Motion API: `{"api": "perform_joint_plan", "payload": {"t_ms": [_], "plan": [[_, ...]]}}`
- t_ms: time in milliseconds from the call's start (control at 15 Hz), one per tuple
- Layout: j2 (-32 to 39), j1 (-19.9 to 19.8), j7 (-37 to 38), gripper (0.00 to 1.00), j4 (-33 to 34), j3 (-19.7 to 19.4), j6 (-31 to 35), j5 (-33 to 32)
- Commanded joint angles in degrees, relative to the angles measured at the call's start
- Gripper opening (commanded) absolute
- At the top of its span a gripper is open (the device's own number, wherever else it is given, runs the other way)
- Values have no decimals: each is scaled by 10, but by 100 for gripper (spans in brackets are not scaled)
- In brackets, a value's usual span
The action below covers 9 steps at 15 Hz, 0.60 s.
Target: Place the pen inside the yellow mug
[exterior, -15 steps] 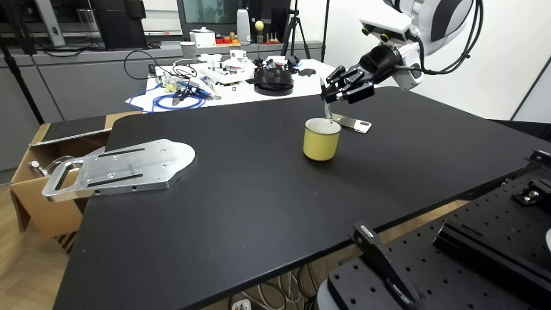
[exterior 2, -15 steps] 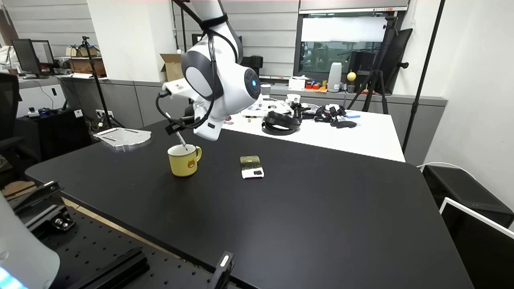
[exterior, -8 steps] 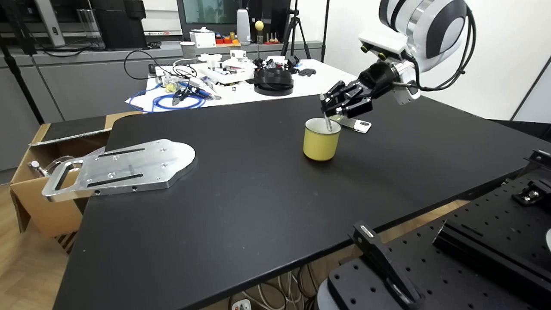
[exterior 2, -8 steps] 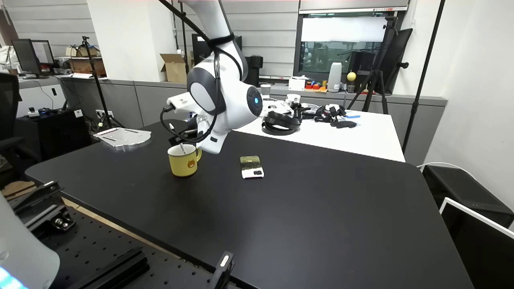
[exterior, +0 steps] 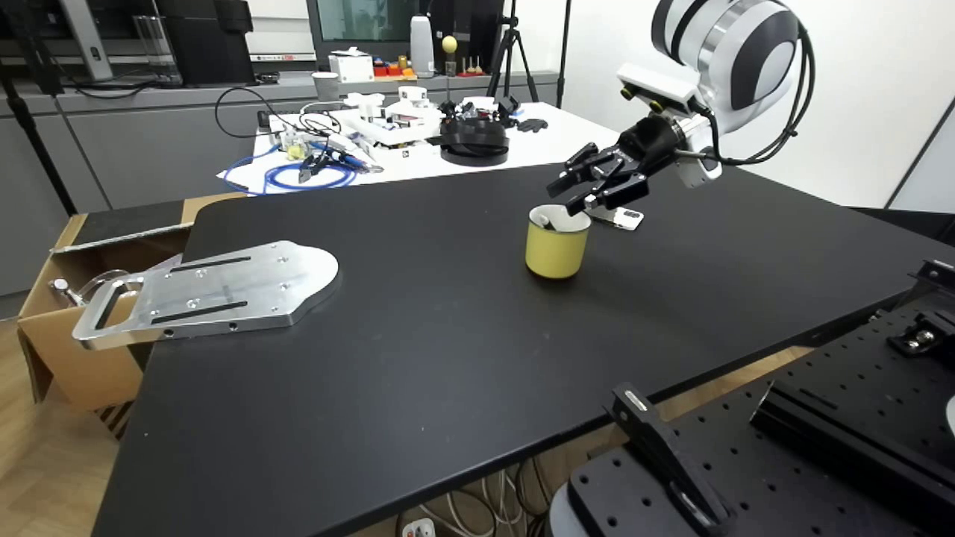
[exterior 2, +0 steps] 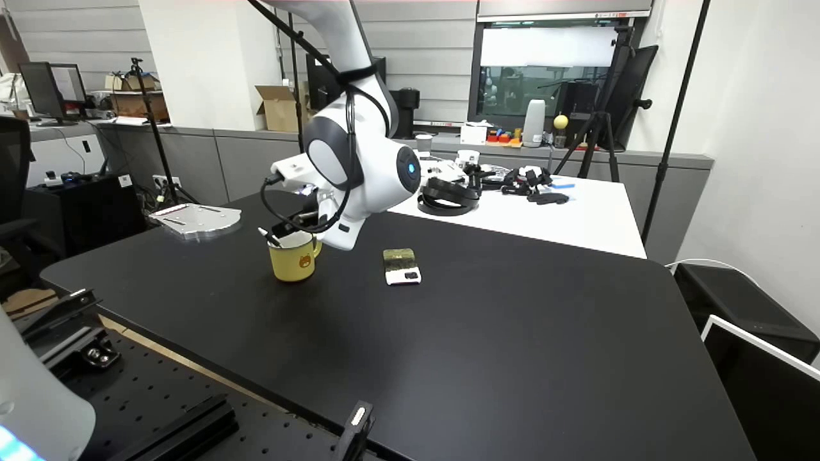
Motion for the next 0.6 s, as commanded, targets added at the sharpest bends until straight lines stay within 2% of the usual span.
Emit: {"api": "perform_joint_plan", "payload": {"t_ms": [0, 133, 533], "plan": [[-14, 6, 3, 92, 4, -6, -16, 8], [-27, 7, 3, 100, 0, -7, -19, 7], [-54, 6, 7, 100, -4, -9, -33, -2]]}}
